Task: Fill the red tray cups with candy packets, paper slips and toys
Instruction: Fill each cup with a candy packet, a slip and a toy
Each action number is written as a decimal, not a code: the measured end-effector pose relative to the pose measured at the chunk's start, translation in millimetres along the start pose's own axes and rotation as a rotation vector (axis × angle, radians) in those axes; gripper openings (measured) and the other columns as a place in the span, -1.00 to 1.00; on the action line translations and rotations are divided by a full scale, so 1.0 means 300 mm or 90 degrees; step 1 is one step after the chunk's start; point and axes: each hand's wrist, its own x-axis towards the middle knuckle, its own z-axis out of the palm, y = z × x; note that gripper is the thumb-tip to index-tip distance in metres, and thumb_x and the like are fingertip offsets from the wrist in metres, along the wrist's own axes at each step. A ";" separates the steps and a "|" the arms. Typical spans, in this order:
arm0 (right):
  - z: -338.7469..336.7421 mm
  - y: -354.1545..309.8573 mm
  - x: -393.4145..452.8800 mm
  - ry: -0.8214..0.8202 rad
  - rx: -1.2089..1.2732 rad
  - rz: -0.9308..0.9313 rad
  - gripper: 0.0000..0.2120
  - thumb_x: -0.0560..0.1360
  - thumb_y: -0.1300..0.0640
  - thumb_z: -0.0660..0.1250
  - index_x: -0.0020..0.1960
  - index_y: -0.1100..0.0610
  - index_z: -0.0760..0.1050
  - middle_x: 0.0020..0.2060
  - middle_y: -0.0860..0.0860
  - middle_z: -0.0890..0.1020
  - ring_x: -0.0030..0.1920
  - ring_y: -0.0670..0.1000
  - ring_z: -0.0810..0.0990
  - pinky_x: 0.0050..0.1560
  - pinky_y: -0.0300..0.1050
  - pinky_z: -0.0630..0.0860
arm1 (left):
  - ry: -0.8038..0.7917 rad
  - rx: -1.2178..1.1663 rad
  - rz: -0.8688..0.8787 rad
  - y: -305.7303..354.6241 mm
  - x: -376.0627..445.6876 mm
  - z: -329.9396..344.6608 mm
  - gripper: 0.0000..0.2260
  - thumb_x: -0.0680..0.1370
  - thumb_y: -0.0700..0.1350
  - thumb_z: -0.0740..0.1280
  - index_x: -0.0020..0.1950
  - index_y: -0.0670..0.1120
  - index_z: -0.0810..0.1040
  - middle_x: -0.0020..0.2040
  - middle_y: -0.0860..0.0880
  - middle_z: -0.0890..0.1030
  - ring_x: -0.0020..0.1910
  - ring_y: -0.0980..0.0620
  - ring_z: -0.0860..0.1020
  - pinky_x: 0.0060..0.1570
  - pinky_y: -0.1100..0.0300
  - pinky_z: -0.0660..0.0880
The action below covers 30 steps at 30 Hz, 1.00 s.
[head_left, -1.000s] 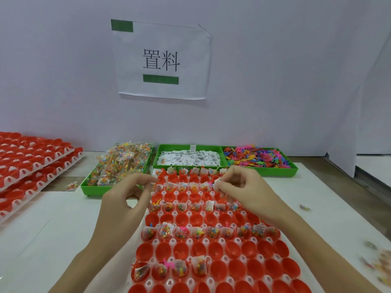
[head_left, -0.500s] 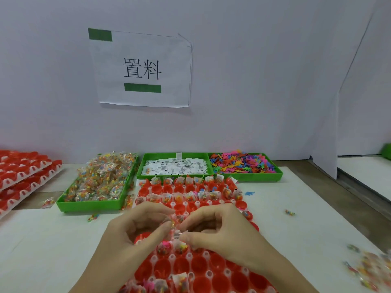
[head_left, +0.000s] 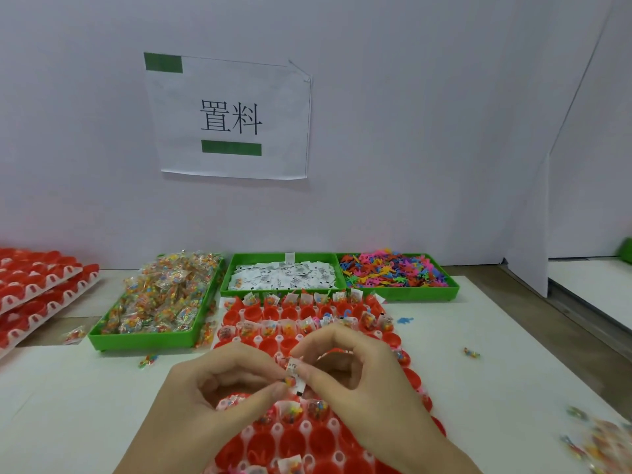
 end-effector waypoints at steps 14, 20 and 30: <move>0.013 -0.025 -0.007 -0.067 0.091 0.073 -0.79 0.45 0.05 0.58 0.06 -0.10 0.67 -0.03 -0.01 0.74 0.00 -0.02 0.73 0.06 -0.20 0.63 | 0.018 -0.073 -0.056 0.010 -0.001 0.007 -0.71 0.31 -0.25 0.58 0.02 -0.07 0.74 -0.20 -0.23 0.69 -0.20 -0.18 0.70 -0.13 0.16 0.65; -0.019 -0.040 -0.003 -0.105 0.132 0.090 -0.88 0.50 0.10 0.53 0.04 0.02 0.70 -0.05 0.05 0.75 -0.02 0.01 0.74 0.05 -0.16 0.63 | -0.031 -0.121 -0.114 0.029 0.001 -0.004 -0.75 0.31 -0.18 0.59 -0.04 -0.13 0.75 -0.16 -0.23 0.71 -0.17 -0.12 0.71 -0.14 0.23 0.63; -0.114 -0.065 -0.009 -0.188 -0.035 0.009 -0.93 0.52 0.11 0.51 0.01 0.01 0.71 -0.11 0.03 0.75 -0.07 0.03 0.75 0.04 -0.15 0.65 | -0.063 -0.022 -0.021 0.038 -0.026 0.039 -0.81 0.44 -0.18 0.59 0.02 -0.03 0.71 -0.11 -0.17 0.72 -0.12 -0.14 0.71 -0.06 0.17 0.63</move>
